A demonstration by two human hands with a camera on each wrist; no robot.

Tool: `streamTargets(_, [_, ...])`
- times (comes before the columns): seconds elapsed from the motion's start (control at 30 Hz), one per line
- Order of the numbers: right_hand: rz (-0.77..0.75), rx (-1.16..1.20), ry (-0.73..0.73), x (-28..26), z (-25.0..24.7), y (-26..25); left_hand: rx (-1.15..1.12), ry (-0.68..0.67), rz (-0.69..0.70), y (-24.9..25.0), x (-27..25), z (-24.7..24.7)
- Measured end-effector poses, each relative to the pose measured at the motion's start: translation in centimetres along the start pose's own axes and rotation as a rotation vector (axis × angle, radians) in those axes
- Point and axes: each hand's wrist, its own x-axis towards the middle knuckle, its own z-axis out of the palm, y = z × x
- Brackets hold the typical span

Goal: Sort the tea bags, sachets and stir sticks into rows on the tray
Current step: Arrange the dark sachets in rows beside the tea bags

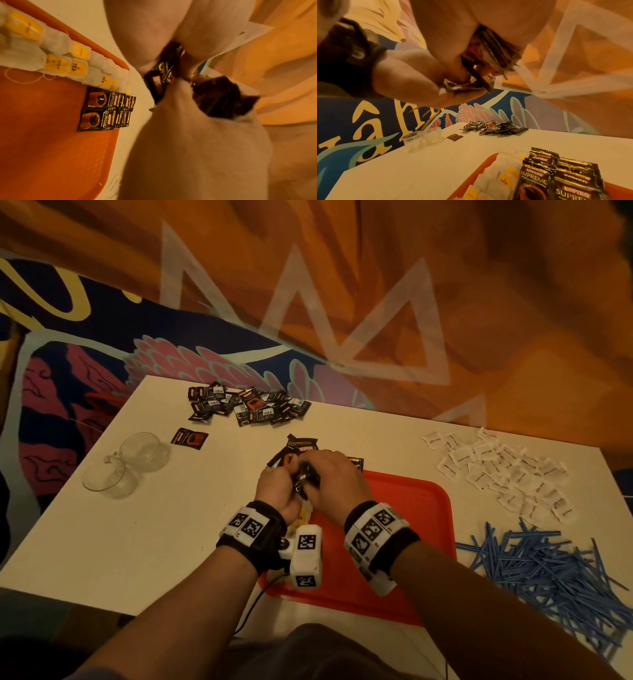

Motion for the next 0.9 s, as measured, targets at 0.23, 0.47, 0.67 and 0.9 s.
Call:
streamTargets(0.23, [-0.01,0.081,-0.151,-0.9,0.3,0.5,-0.094,-0.036,-0.069,0.6,0.1,-0.9])
streamTargets(0.47, [0.432,0.639,0.268,-0.4,-0.3,1.6,0.01,-0.059,-0.012,0.1,-0.1,-1.5])
streamTargets(0.67, [0.691,0.985,-0.039,0.3,0.3,1.9,0.066,-0.186,-0.042,-0.3,-1.5,-0.9])
streamTargets(0.9, [0.588,0.953,-0.039,-0.4,0.5,1.9,0.004,-0.165,-0.105,0.0,-2.0,-1.1])
